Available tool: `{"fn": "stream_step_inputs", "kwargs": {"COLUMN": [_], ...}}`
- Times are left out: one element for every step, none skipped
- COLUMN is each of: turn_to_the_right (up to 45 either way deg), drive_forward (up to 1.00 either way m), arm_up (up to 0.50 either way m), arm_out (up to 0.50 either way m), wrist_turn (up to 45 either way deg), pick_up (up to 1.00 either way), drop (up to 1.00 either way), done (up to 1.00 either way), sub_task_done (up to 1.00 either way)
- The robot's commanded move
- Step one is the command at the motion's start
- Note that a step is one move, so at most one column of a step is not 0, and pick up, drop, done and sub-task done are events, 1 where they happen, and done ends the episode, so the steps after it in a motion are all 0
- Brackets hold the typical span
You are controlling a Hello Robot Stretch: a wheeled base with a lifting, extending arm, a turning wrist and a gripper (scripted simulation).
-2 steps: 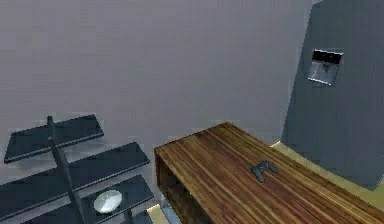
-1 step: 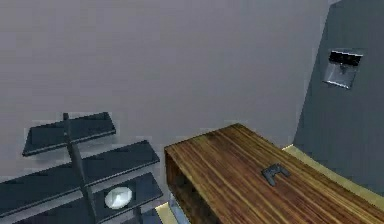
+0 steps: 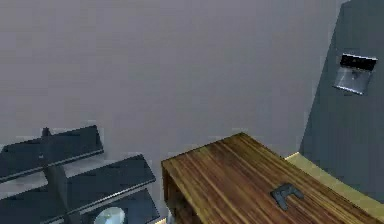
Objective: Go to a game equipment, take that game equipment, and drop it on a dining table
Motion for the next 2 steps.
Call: {"fn": "stream_step_inputs", "kwargs": {"turn_to_the_right": [-45.0,-45.0], "drive_forward": [0.00,0.00], "arm_up": [0.00,0.00], "arm_out": [0.00,0.00], "wrist_turn": [0.0,0.0], "pick_up": [0.00,0.00], "drop": [0.00,0.00], "done": [0.00,0.00], "sub_task_done": [0.00,0.00]}}
